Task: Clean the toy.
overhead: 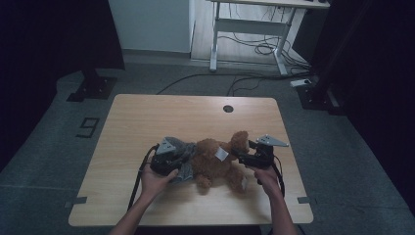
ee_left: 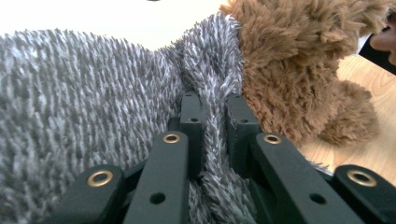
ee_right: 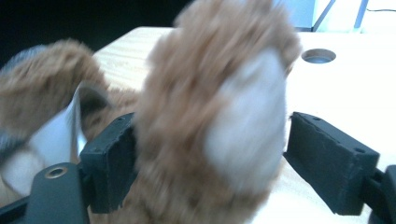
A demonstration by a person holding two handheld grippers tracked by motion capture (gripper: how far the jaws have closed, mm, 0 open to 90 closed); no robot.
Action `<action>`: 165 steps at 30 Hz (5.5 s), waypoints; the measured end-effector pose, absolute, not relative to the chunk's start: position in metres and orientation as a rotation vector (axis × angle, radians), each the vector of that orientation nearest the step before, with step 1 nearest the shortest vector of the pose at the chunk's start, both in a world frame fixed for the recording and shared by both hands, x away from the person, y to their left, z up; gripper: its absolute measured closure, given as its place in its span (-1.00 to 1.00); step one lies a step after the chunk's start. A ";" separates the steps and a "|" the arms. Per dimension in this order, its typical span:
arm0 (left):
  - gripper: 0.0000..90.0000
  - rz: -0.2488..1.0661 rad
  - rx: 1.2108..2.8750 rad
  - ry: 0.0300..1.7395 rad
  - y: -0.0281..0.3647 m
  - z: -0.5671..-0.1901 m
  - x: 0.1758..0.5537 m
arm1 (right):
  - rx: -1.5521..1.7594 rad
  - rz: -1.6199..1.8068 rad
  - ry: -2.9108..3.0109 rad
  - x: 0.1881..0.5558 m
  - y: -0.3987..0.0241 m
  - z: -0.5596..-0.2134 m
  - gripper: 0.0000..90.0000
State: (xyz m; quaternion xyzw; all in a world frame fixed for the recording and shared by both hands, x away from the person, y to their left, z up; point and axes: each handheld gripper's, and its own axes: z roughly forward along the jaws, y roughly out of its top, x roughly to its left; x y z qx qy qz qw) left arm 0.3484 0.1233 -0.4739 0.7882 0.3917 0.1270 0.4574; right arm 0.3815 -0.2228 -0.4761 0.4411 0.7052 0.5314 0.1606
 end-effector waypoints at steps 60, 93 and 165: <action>0.76 0.399 1.827 1.065 0.169 -0.458 0.335 | 1.208 1.625 2.181 0.348 -0.239 -0.524 0.40; 0.76 0.416 1.975 0.870 0.075 -0.424 0.346 | 1.228 1.612 2.161 0.348 -0.241 -0.526 0.41; 0.76 0.078 2.068 0.868 0.016 -0.443 0.384 | 1.227 1.621 2.162 0.347 -0.242 -0.527 0.39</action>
